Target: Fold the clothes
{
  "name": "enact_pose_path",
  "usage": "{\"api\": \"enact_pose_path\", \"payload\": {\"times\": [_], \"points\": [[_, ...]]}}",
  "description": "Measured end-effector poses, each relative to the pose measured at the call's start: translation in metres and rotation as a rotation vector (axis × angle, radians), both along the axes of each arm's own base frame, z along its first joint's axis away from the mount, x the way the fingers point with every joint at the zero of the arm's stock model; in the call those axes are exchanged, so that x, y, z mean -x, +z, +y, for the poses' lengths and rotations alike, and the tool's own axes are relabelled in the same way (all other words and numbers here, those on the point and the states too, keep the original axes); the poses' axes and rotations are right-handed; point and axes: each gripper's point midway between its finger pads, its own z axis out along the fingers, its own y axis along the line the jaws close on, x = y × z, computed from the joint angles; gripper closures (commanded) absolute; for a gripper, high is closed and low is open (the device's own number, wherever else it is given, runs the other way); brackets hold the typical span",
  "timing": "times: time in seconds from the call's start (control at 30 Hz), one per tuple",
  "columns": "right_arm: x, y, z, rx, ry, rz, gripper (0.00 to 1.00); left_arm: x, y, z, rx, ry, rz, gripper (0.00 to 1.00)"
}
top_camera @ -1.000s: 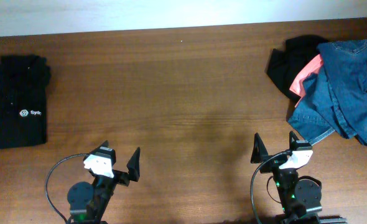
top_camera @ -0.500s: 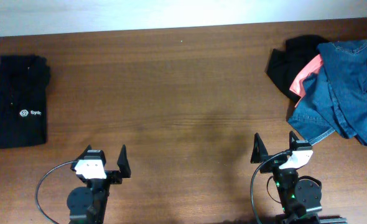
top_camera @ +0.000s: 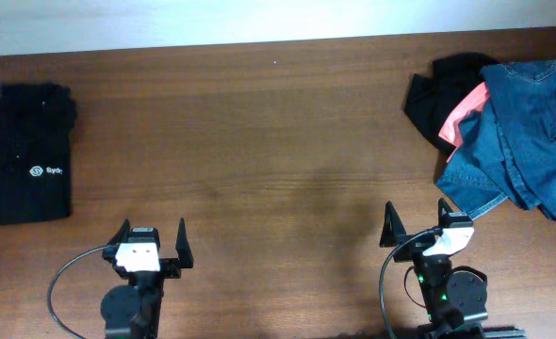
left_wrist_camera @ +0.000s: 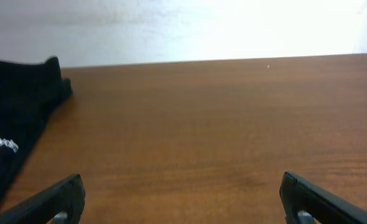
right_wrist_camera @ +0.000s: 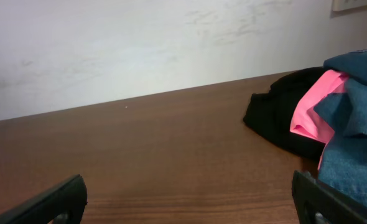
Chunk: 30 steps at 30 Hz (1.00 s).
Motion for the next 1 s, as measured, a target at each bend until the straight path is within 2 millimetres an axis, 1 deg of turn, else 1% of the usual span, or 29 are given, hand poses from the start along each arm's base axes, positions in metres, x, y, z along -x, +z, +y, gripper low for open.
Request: {"api": "enact_pose_path", "payload": {"times": [0.2,1.0], "points": [[0.0,0.0,0.0,0.0,0.0,0.0,0.01,0.003,0.019,0.0,-0.01,-0.001,-0.086,0.0],[0.0,0.0,0.0,0.0,0.0,0.0,0.01,0.003,0.02,0.0,-0.013,0.001,-0.087,0.0]]}}
